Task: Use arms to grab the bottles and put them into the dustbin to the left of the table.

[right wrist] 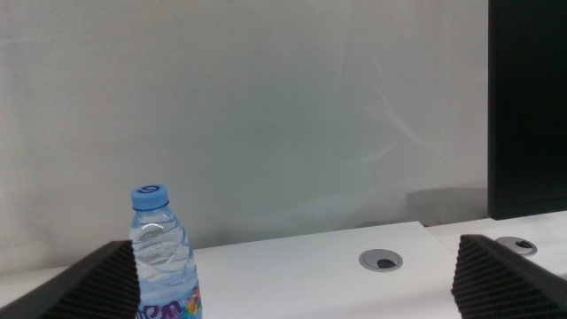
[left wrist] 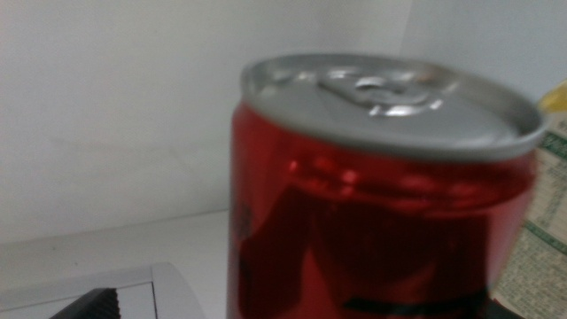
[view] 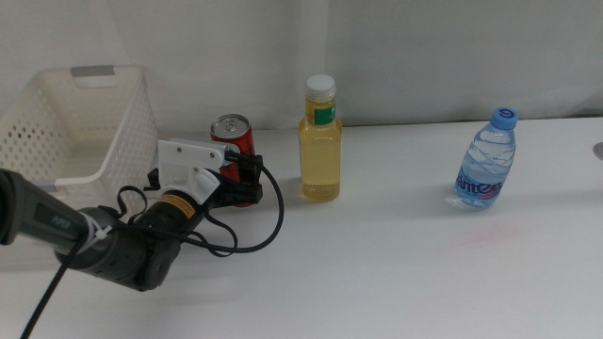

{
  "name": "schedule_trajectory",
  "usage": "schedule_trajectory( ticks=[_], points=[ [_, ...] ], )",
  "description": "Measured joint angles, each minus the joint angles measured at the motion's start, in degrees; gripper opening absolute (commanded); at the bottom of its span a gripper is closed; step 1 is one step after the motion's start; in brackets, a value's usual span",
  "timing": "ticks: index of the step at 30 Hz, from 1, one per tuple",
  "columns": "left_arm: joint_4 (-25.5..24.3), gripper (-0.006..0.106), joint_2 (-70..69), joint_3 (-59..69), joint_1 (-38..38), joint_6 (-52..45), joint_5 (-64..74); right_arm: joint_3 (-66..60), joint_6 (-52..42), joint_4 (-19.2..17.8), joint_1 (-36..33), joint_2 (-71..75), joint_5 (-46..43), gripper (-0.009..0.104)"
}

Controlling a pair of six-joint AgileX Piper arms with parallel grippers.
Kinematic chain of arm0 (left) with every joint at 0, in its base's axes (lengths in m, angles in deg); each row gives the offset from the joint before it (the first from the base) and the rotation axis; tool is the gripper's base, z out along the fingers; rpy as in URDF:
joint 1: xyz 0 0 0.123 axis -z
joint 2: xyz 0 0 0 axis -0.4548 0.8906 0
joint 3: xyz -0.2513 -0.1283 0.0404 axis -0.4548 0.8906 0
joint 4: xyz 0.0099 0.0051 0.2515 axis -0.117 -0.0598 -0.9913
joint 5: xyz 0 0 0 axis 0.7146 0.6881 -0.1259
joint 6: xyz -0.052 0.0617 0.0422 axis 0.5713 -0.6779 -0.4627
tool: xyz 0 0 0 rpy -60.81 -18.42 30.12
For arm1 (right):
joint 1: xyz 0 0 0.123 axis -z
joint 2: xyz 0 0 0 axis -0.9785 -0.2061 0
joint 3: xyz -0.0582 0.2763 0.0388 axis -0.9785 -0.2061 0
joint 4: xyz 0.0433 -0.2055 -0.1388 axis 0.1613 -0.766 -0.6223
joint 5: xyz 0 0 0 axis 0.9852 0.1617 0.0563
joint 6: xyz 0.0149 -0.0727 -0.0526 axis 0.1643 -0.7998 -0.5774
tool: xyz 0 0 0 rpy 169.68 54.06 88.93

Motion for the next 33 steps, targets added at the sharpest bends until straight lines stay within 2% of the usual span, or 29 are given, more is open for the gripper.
schedule_trajectory(
  ticks=[7,9,11,14,15,17,18,26,33],
  points=[
    [0.00,0.089,2.37,-2.54,0.00,1.28,0.45,0.00,0.00,0.00,0.00,0.00,0.00,0.094],
    [-0.11,0.085,2.46,-3.16,0.00,1.28,1.14,0.00,0.00,0.00,0.00,0.00,0.00,0.094],
    [-0.23,0.076,2.50,-3.85,0.11,1.40,2.21,0.00,0.00,0.00,0.00,0.00,0.00,0.094],
    [-0.73,0.051,2.59,-4.60,0.33,1.49,3.10,0.00,0.00,0.00,0.00,0.00,0.00,0.094],
    [-0.95,0.030,2.59,-4.76,0.33,1.74,3.00,0.00,0.00,0.00,0.00,0.00,0.00,0.094],
    [-0.95,0.003,2.59,-4.91,0.33,1.84,3.11,0.00,0.00,0.00,0.00,0.00,0.00,0.094],
    [-0.95,-0.003,2.59,-5.00,0.33,1.84,3.11,0.00,0.00,0.00,0.00,0.00,0.00,0.094],
    [-0.95,-0.003,1.99,-6.81,0.33,1.84,6.72,0.00,0.00,0.00,0.00,0.00,0.12,0.094],
    [-0.48,-0.003,-5.43,-8.77,0.33,1.17,16.75,0.00,0.00,0.00,0.00,0.00,0.12,0.094]
  ],
)
